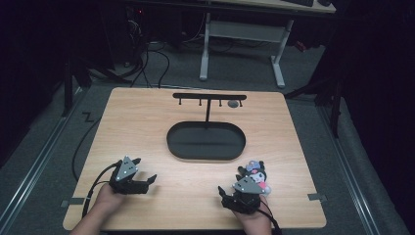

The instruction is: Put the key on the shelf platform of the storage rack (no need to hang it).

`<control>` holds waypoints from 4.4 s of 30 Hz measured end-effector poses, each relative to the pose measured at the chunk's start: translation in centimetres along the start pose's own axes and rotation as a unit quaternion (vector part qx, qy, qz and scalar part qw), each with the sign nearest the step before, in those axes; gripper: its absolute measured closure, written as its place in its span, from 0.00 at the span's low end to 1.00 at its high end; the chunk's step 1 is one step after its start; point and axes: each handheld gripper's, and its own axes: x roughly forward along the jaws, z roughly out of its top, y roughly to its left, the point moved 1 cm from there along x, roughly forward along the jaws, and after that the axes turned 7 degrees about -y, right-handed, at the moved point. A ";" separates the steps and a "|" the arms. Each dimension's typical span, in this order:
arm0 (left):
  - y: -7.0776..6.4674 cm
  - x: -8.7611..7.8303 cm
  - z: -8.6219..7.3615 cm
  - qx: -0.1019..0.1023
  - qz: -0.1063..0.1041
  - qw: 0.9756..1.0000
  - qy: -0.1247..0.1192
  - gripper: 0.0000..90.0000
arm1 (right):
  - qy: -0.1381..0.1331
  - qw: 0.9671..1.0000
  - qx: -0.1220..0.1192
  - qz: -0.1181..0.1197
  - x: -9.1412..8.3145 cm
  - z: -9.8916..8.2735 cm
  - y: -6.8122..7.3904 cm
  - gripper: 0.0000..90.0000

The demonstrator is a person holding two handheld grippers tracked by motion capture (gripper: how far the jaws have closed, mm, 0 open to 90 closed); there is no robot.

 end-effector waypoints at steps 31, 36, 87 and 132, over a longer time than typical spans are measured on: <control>0.0 0.0 0.0 0.001 -0.001 1.000 0.001 0.17 | -0.010 1.000 0.009 0.021 -0.7 0.2 0.2 0.29; 0.0 0.0 0.0 0.001 0.000 1.000 0.000 0.17 | -0.005 1.000 0.008 0.023 -0.7 0.3 0.4 0.30; 0.0 -0.1 0.0 0.000 -0.002 1.000 0.000 0.17 | 0.166 0.984 -0.034 0.059 1.2 3.7 0.8 0.32; 0.1 -0.1 0.0 -0.002 -0.003 1.000 0.000 0.17 | 0.319 0.943 -0.063 0.070 2.1 6.6 0.1 0.36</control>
